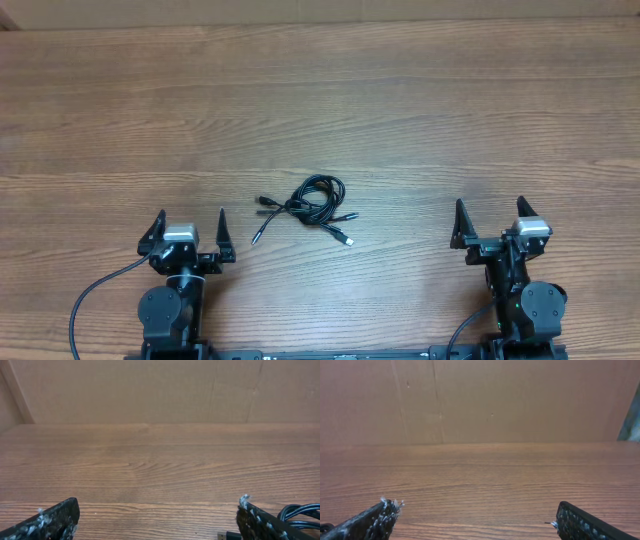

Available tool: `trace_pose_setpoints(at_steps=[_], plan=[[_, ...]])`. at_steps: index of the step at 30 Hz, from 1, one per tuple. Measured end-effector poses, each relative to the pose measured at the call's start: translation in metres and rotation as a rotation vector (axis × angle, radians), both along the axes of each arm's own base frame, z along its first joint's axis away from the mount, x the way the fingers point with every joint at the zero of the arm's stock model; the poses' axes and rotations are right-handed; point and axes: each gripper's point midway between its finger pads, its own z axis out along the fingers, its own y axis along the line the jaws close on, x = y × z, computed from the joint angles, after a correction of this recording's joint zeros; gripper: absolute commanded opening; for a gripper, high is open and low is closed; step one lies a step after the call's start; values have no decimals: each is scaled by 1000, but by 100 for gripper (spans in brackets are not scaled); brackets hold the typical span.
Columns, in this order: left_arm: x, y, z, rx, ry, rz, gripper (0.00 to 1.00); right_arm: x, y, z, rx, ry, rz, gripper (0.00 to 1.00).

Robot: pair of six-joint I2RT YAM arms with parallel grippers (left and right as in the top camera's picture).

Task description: Untangle cables

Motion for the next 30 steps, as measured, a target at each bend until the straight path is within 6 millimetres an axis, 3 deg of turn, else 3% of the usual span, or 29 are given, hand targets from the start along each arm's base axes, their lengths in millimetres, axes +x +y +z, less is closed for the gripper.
trace_pose_setpoints(at_steps=[19, 24, 30], plan=[[1, -2, 6, 10, -23, -11, 100, 0, 0, 0, 0, 0, 0, 100], [1, -8, 22, 18, -91, -48, 100, 0, 0, 0, 0, 0, 0, 100], [-1, -30, 50, 26, -204, -176, 100, 0, 0, 0, 0, 0, 1, 100]])
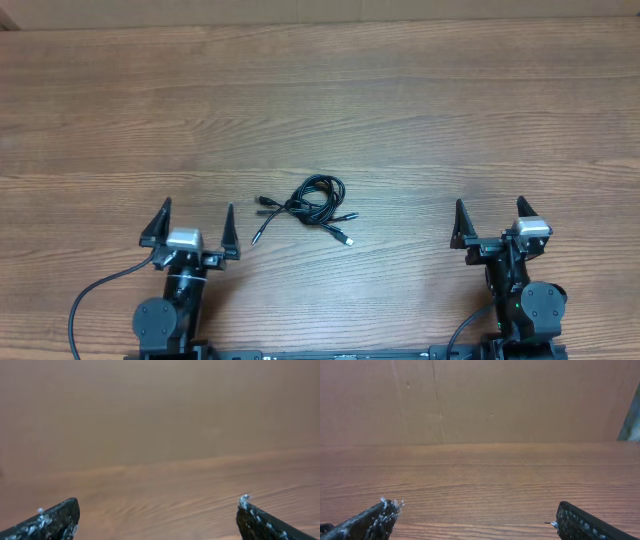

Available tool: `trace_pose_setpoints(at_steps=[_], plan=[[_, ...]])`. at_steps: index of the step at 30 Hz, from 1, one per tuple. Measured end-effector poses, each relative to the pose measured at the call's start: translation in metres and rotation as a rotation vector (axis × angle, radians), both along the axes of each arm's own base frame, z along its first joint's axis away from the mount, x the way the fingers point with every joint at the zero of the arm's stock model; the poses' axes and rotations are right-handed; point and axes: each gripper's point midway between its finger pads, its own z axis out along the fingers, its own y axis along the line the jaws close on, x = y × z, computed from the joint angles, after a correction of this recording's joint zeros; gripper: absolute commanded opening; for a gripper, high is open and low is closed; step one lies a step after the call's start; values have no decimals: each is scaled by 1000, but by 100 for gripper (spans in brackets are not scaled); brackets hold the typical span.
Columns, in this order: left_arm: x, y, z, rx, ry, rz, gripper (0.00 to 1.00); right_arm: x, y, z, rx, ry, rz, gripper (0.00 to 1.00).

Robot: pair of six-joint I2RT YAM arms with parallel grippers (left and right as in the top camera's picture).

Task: Untangle cables
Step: 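Move the left gripper forward over the black cable bundle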

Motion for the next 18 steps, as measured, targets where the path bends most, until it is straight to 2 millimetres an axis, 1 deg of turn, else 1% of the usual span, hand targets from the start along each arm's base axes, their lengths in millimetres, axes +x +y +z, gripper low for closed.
trace_pose_setpoints(at_steps=[1, 4, 7, 9, 12, 14, 15, 18], plan=[[-2, -7, 3, 4, -11, -41, 100, 0, 0, 0, 0, 0, 0, 100], [-5, -21, 2, 14, 5, -124, 100, 0, 0, 0, 0, 0, 0, 100], [-11, -28, 11, 20, 41, -168, 100, 0, 0, 0, 0, 0, 0, 100], [-19, -32, 29, 28, 50, -188, 100, 0, 0, 0, 0, 0, 0, 100], [-36, -36, 71, 48, 30, -211, 100, 0, 0, 0, 0, 0, 0, 100], [-44, -40, 92, 63, 30, -232, 100, 0, 0, 0, 0, 0, 0, 100], [-49, -43, 106, 74, 28, -250, 100, 0, 0, 0, 0, 0, 0, 100], [-55, -51, 135, 94, 48, -300, 100, 0, 0, 0, 0, 0, 0, 100]])
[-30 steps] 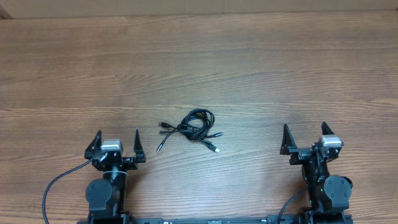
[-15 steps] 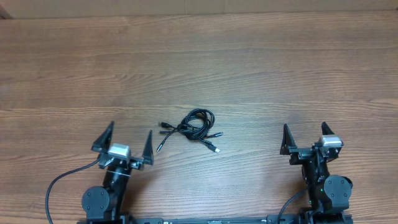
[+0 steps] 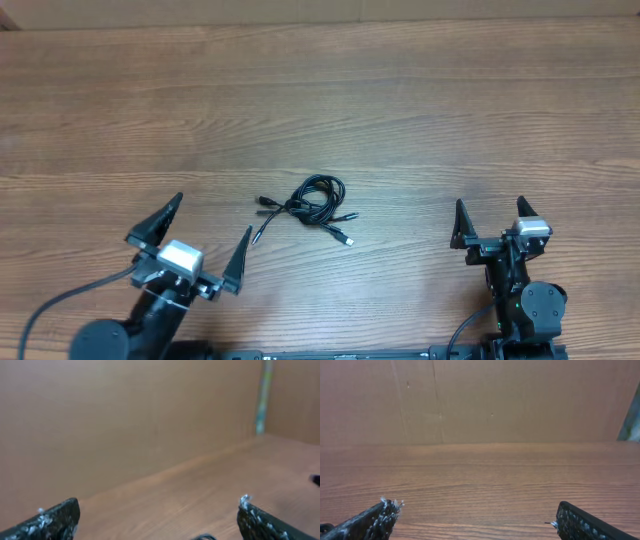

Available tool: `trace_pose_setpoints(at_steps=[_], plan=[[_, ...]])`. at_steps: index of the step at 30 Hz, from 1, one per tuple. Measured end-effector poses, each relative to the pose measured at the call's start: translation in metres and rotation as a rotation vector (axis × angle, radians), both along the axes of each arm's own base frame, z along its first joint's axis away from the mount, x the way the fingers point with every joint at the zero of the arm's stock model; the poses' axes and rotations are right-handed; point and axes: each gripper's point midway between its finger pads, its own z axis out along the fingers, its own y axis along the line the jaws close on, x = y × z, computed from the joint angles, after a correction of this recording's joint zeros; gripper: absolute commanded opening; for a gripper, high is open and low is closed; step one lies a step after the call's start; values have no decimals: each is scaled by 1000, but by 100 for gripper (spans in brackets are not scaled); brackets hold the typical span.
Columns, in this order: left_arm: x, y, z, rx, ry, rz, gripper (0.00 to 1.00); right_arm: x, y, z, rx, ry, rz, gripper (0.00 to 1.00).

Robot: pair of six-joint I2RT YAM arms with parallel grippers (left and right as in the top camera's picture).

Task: Untangle cables
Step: 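Move the left gripper forward over the black cable bundle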

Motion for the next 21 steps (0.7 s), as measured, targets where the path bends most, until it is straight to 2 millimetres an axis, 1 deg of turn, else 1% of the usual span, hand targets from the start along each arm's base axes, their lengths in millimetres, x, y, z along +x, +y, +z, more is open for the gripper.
trace_pose_setpoints(at_steps=[2, 5, 8, 11, 13, 15, 17, 21], plan=[[0, -6, 15, 11, 48, -43, 100, 0, 0, 0, 0, 1, 0, 100], [5, -15, 31, 19, 136, -104, 100, 0, 0, 0, 0, 0, 0, 100], [15, -22, 39, 18, 256, -156, 100, 0, 0, 0, 0, 0, 0, 100], [28, -24, 41, 5, 372, -181, 99, 0, 0, 0, 0, 0, 0, 100], [38, -25, 36, -5, 456, -192, 99, 0, 0, 0, 0, 0, 0, 100], [53, -26, 27, -17, 544, -199, 100, 0, 0, 0, 0, 0, 0, 100], [65, -26, 14, -28, 614, -202, 100, 0, 0, 0, 0, 0, 0, 100], [91, -26, -18, -46, 748, -205, 99, 0, 0, 0, 0, 0, 0, 100]])
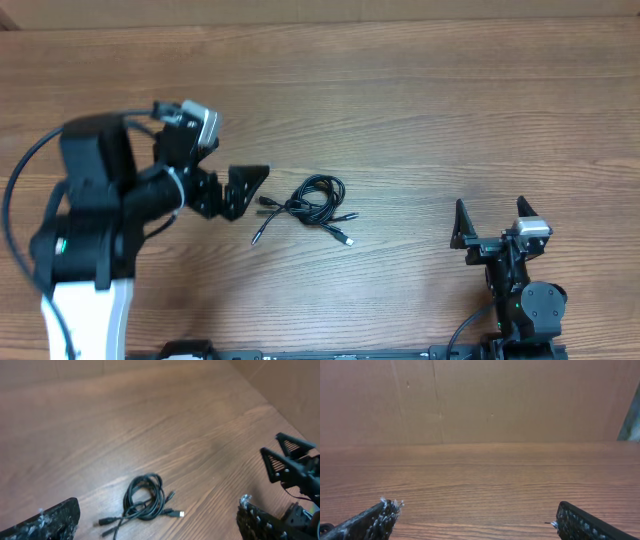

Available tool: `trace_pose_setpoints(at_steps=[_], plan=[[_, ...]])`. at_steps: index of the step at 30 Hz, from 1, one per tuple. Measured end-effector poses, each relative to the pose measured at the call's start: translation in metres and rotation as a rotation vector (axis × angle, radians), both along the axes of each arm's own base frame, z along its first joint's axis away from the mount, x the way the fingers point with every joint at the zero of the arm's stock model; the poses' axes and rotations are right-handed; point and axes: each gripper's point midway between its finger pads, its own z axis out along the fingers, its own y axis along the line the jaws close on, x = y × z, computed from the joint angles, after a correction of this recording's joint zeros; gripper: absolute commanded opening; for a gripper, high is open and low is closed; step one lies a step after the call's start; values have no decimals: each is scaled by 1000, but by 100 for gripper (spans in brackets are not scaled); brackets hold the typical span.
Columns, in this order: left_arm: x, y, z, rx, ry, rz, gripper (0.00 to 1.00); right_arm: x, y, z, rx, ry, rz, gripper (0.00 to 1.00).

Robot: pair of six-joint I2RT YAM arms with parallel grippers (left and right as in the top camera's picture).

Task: Untangle cables
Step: 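Move the left gripper forward over the black cable bundle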

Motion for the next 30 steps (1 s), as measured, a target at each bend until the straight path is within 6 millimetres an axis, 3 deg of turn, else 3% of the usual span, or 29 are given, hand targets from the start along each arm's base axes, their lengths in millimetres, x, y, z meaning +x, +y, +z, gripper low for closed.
trace_pose_setpoints(at_steps=[9, 11, 14, 17, 23, 26, 30], plan=[[52, 1, -76, -2, 243, -6, 98, 0, 0, 0, 0, 0, 0, 100], [61, 2, -95, 5, 284, -16, 4, 0, 0, 0, 0, 0, 0, 100], [71, 1, -122, 9, 357, -27, 4, 0, 0, 0, 0, 0, 0, 100], [80, -5, -173, 17, 482, -62, 4, 0, 0, 0, 0, 0, 0, 100], [86, -27, -225, 61, 534, -166, 4, 0, 0, 0, 0, 0, 0, 100], [87, -39, -238, 78, 530, -210, 25, 0, 0, 0, 0, 0, 0, 100], [84, -51, -244, 105, 521, -251, 37, 0, 0, 0, 0, 0, 0, 100]])
